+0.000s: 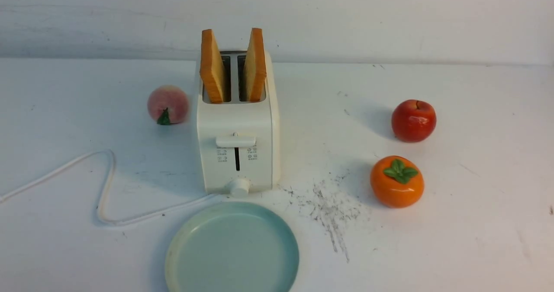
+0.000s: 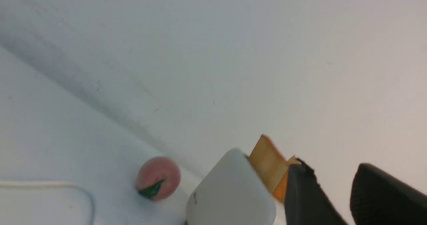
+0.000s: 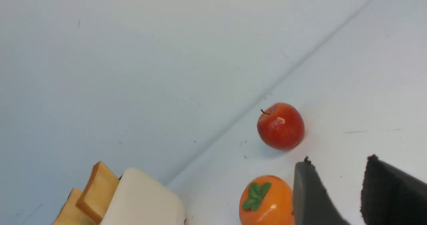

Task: Take toasted bread from bread machine on white table place on plate.
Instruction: 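Reach for a toast slice standing in the toaster with the left gripper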

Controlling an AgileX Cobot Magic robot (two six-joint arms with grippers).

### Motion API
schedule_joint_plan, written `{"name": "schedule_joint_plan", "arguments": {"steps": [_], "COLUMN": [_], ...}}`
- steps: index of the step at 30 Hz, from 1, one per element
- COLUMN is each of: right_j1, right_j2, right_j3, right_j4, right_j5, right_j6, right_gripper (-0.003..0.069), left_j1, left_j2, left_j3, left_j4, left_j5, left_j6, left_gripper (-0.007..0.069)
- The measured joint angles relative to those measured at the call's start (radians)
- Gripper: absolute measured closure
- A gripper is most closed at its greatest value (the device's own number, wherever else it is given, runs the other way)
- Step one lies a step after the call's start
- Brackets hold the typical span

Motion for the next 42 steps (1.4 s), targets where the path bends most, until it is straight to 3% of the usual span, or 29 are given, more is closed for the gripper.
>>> {"name": "schedule_joint_plan", "arguments": {"steps": [1, 2, 3, 5, 10, 14, 15, 16, 20, 21, 23, 26, 28, 29, 31, 33, 35, 42], "right_j1": [0.0, 0.0, 0.0, 0.0, 0.0, 0.0, 0.0, 0.0, 0.0, 0.0, 0.0, 0.0, 0.0, 0.0, 0.0, 0.0, 0.0, 0.0], "right_j2": [0.0, 0.0, 0.0, 0.0, 0.0, 0.001, 0.015, 0.022, 0.204, 0.215, 0.37, 0.482, 0.547, 0.562, 0.605, 0.616, 0.622, 0.622], "right_j3": [0.0, 0.0, 0.0, 0.0, -0.007, -0.128, -0.227, -0.254, -0.562, -0.573, -0.703, -0.761, -0.772, -0.772, -0.767, -0.76, -0.742, -0.738], "right_j4": [0.0, -0.003, -0.004, -0.008, 0.052, 0.042, 0.01, 0.005, -0.079, -0.081, -0.082, -0.075, -0.052, -0.048, -0.011, 0.013, 0.055, 0.085], "right_j5": [-0.006, 0.004, 0.004, 0.014, -0.042, 0.012, 0.09, 0.115, 0.498, 0.516, 0.742, 0.897, 0.959, 0.967, 1.001, 1.003, 1.005, 0.98], "right_j6": [0.0, -0.048, -0.054, -0.097, -0.045, -0.023, -0.025, -0.027, -0.121, -0.128, -0.21, -0.283, -0.336, -0.34, -0.387, -0.405, -0.442, -0.46], "right_gripper": [0.0419, 0.0419, 0.0419, 0.0419, 0.042, 0.0449, 0.0482, 0.0487, 0.0639, 0.065, 0.0677, 0.0677, 0.0677, 0.0677, 0.0677, 0.0677, 0.0676, 0.0673], "left_j1": [0.0, 0.0, 0.0, 0.0, 0.0, 0.0, 0.0, 0.0, 0.0, 0.0, 0.0, 0.0, 0.0, 0.0, 0.0, 0.0, 0.0, -0.001], "left_j2": [0.0, 0.0, 0.0, 0.0, 0.004, 0.085, 0.15, 0.159, 0.421, 0.434, 0.603, 0.762, 0.877, 0.886, 1.007, 1.049, 1.162, 1.399], "left_j3": [0.0, 0.0, 0.0, -0.011, -0.164, -0.346, -0.444, -0.456, -0.745, -0.745, -0.871, -0.968, -1.041, -1.041, -1.118, -1.148, -1.235, -1.426], "left_j4": [-0.001, -0.005, -0.005, -0.008, 0.002, 0.02, 0.029, 0.029, 0.051, 0.051, 0.045, -0.005, -0.104, -0.115, -0.267, -0.318, -0.434, -0.488], "left_j5": [-0.004, -0.033, -0.033, -0.05, -0.006, 0.096, 0.205, 0.219, 0.617, 0.635, 0.849, 1.003, 1.069, 1.072, 1.08, 1.08, 1.08, 1.083], "left_j6": [0.0, -0.001, -0.001, -0.001, -0.001, -0.001, 0.0, 0.0, 0.017, 0.02, 0.088, 0.192, 0.291, 0.302, 0.456, 0.519, 0.664, 0.741], "left_gripper": [0.0447, 0.0523, 0.0533, 0.0638, 0.0638, 0.0638, 0.0638, 0.0638, 0.0638, 0.0638, 0.0638, 0.0638, 0.0638, 0.0638, 0.0638, 0.0638, 0.0638, 0.0638]}}
